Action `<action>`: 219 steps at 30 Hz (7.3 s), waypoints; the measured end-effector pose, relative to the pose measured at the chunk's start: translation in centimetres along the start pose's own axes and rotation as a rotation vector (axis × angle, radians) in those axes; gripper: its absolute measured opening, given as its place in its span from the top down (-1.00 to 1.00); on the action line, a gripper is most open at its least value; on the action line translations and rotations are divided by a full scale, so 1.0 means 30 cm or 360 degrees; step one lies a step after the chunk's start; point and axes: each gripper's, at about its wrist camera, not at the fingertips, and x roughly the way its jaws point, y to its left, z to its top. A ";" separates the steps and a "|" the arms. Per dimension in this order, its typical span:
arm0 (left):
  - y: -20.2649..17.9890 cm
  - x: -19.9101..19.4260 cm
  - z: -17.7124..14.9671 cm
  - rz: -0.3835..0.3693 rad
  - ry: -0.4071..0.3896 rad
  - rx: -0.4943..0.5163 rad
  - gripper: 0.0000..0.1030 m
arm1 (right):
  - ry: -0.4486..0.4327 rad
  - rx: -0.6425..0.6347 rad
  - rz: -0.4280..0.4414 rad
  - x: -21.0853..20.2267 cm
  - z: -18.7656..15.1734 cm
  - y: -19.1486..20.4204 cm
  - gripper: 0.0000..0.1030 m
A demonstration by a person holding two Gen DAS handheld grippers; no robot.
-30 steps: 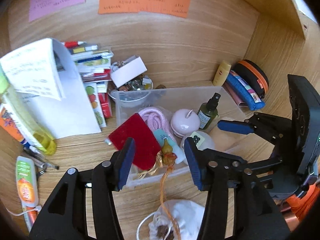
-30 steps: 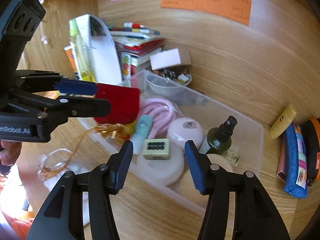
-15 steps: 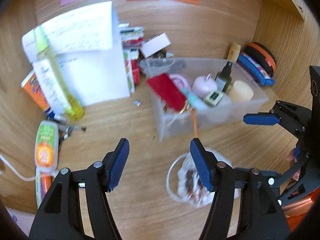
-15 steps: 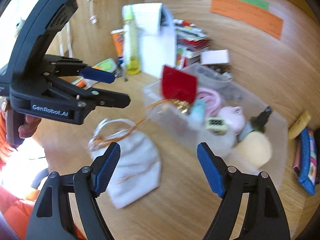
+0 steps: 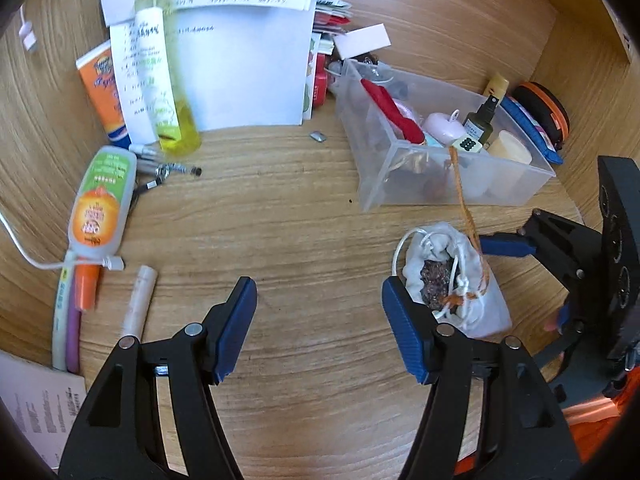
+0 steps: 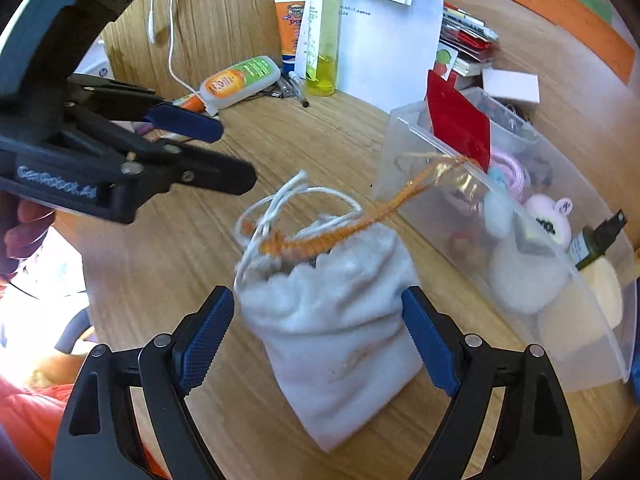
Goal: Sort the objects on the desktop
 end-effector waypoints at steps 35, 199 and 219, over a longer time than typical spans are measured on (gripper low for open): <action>-0.286 0.172 -0.036 -0.0146 0.0180 0.0412 -0.26 | -0.0182 0.0374 -0.0113 -0.248 -0.083 -0.312 0.72; -0.438 0.011 0.107 0.0113 -0.0523 0.0127 -0.87 | -0.0495 0.0737 -0.0460 -0.424 -0.230 -0.381 -0.99; -0.444 0.003 0.107 0.0120 -0.0534 0.0139 -0.88 | -0.0489 0.0719 -0.0447 -0.419 -0.219 -0.373 -0.99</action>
